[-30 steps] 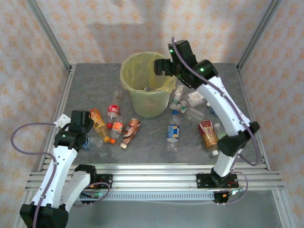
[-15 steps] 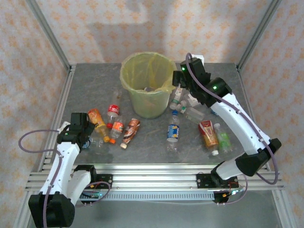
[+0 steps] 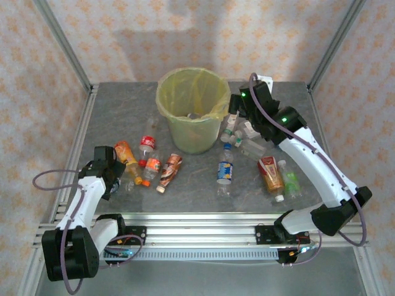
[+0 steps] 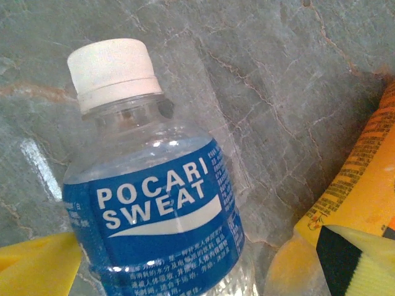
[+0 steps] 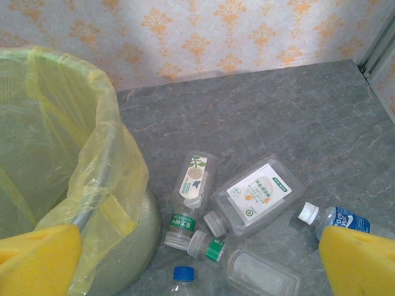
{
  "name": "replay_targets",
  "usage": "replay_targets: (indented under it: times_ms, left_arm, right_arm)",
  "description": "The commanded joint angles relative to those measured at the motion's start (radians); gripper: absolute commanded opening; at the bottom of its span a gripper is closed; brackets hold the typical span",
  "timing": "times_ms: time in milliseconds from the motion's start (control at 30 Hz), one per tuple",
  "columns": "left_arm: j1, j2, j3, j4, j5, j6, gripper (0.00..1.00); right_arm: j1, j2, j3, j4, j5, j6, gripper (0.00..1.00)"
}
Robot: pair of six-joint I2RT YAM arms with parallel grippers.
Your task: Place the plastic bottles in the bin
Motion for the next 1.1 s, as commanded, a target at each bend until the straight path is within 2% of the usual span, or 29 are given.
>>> replay_targets:
  times_ms: [0,567,800,1067]
  left_arm:
    - [0.016,0.026,-0.013,0.035,-0.008,0.024,1.00]
    - [0.035,0.189,-0.042,0.144,-0.007,0.025,0.99]
    - [0.038,0.199,-0.031,0.139,-0.020,0.025,0.82]
    - [0.039,0.079,0.014,0.068,-0.076,0.036,0.63]
  right_arm:
    - [-0.004,-0.024,-0.023,0.001,0.019,0.023,0.99]
    - [-0.004,-0.045,-0.051,-0.011,0.017,0.043,0.99]
    - [-0.004,-0.048,-0.054,-0.021,0.023,0.054,0.99]
    - [-0.004,-0.055,-0.077,-0.048,0.065,0.080,0.99]
